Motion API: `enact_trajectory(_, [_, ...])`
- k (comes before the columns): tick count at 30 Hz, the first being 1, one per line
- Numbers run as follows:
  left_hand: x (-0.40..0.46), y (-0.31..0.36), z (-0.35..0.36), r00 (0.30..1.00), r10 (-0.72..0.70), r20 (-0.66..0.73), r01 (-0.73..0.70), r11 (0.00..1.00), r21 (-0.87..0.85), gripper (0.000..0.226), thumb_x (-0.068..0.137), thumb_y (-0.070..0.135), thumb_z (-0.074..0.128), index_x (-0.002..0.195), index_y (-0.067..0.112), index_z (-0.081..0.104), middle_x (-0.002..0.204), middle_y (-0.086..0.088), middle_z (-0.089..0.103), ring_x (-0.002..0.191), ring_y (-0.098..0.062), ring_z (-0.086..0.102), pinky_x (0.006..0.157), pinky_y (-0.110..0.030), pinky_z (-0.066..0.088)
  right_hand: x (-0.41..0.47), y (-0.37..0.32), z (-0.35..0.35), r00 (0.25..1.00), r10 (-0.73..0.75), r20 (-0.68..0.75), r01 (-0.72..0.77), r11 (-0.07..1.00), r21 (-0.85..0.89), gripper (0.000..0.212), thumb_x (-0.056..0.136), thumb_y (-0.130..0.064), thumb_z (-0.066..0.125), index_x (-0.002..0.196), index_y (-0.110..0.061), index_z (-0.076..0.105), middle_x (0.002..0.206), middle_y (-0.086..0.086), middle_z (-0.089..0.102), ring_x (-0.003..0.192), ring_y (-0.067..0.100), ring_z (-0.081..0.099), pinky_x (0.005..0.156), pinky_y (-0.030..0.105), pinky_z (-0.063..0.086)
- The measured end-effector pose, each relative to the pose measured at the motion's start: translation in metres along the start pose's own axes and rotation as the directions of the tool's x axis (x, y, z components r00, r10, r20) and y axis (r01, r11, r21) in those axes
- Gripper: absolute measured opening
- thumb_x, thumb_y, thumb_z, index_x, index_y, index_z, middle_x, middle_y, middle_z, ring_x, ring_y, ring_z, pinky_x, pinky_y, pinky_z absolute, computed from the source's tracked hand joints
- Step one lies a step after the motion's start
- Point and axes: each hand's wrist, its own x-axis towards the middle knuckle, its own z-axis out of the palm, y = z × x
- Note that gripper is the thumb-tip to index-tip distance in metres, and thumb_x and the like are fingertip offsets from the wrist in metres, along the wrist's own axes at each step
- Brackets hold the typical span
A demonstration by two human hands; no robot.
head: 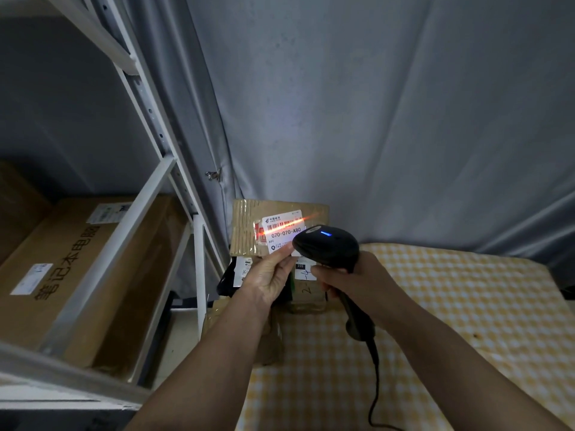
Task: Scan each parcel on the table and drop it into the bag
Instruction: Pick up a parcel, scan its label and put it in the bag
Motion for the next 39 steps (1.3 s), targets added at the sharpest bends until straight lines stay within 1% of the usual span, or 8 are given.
enact_trajectory(7, [-0.003, 0.001, -0.003, 0.995, -0.100, -0.012, 0.098, 0.935, 0.341, 0.014, 0.071, 0.017, 0.080, 0.082, 0.026, 0.078, 0.092, -0.007, 0.061, 0.085, -0.023, 0.054, 0.098, -0.054, 0.047, -0.006, 0.010, -0.007, 0.986, 0.056, -0.155, -0.028, 0.984, 0.178, 0.010, 0.081, -0.017, 0.073, 0.089, -0.015, 0.068, 0.073, 0.007, 0.073, 0.061, 0.015, 0.064, 0.062, 0.027, 0.053])
enact_trajectory(11, [-0.007, -0.006, 0.000, 0.974, -0.199, -0.108, 0.225, 0.796, 0.562, 0.050, 0.072, 0.040, 0.079, 0.117, 0.026, 0.063, 0.118, -0.010, 0.064, 0.109, -0.031, 0.058, 0.092, -0.062, 0.046, -0.015, 0.021, -0.022, 0.950, 0.113, -0.292, -0.042, 0.970, 0.240, 0.012, 0.078, -0.012, 0.076, 0.077, -0.007, 0.065, 0.056, 0.004, 0.062, 0.050, 0.015, 0.056, 0.053, 0.025, 0.045])
enact_trajectory(16, [-0.010, -0.034, 0.021, 0.934, -0.334, -0.126, 0.337, 0.709, 0.620, 0.037, 0.081, 0.049, 0.070, 0.107, 0.024, 0.069, 0.099, -0.010, 0.074, 0.096, -0.029, 0.066, 0.082, -0.045, 0.053, -0.037, 0.045, -0.046, 0.901, 0.204, -0.382, -0.084, 0.948, 0.308, 0.012, 0.078, -0.007, 0.076, 0.080, -0.001, 0.066, 0.059, 0.012, 0.059, 0.053, 0.021, 0.054, 0.060, 0.034, 0.045])
enact_trajectory(24, [-0.006, -0.107, 0.050, 0.842, -0.535, -0.066, 0.393, 0.526, 0.754, 0.049, 0.068, 0.030, 0.081, 0.113, 0.014, 0.068, 0.105, -0.010, 0.074, 0.105, -0.030, 0.066, 0.101, -0.050, 0.047, -0.087, 0.085, -0.090, 0.808, 0.310, -0.501, -0.082, 0.901, 0.426, 0.007, 0.080, -0.006, 0.073, 0.083, -0.005, 0.067, 0.069, 0.009, 0.059, 0.054, 0.014, 0.053, 0.057, 0.023, 0.046])
enact_trajectory(27, [-0.009, -0.135, 0.066, 0.814, -0.580, -0.006, 0.323, 0.445, 0.836, 0.050, 0.075, 0.016, 0.078, 0.122, 0.012, 0.062, 0.084, -0.004, 0.074, 0.072, -0.018, 0.068, 0.072, -0.036, 0.058, -0.104, 0.098, -0.109, 0.771, 0.334, -0.542, -0.060, 0.885, 0.461, 0.006, 0.081, -0.004, 0.072, 0.081, -0.005, 0.065, 0.071, 0.011, 0.058, 0.052, 0.014, 0.051, 0.053, 0.022, 0.045])
enact_trajectory(30, [-0.012, -0.163, 0.084, 0.776, -0.629, 0.053, 0.261, 0.396, 0.880, 0.075, 0.065, 0.013, 0.082, 0.133, 0.011, 0.052, 0.064, 0.001, 0.067, 0.052, -0.012, 0.057, 0.040, -0.021, 0.045, -0.124, 0.111, -0.129, 0.731, 0.359, -0.580, -0.044, 0.873, 0.485, 0.007, 0.081, -0.003, 0.071, 0.083, -0.001, 0.065, 0.070, 0.013, 0.057, 0.051, 0.013, 0.050, 0.051, 0.022, 0.044])
enact_trajectory(34, [-0.019, -0.210, 0.111, 0.757, -0.653, 0.012, 0.243, 0.299, 0.923, 0.069, 0.065, 0.023, 0.084, 0.129, 0.012, 0.058, 0.109, -0.010, 0.072, 0.081, -0.023, 0.064, 0.043, -0.021, 0.047, -0.161, 0.130, -0.164, 0.662, 0.400, -0.633, -0.036, 0.861, 0.507, 0.013, 0.080, -0.005, 0.073, 0.085, 0.004, 0.064, 0.069, 0.015, 0.054, 0.051, 0.016, 0.049, 0.053, 0.026, 0.041])
enact_trajectory(39, [-0.049, -0.289, 0.155, 0.715, -0.699, 0.004, 0.189, 0.199, 0.962, 0.047, 0.075, 0.026, 0.078, 0.118, 0.010, 0.068, 0.105, -0.008, 0.073, 0.069, -0.015, 0.066, 0.046, -0.017, 0.045, -0.219, 0.161, -0.216, 0.556, 0.467, -0.687, -0.003, 0.828, 0.561, 0.011, 0.079, -0.007, 0.074, 0.079, -0.003, 0.064, 0.072, 0.016, 0.057, 0.051, 0.016, 0.049, 0.057, 0.030, 0.042])
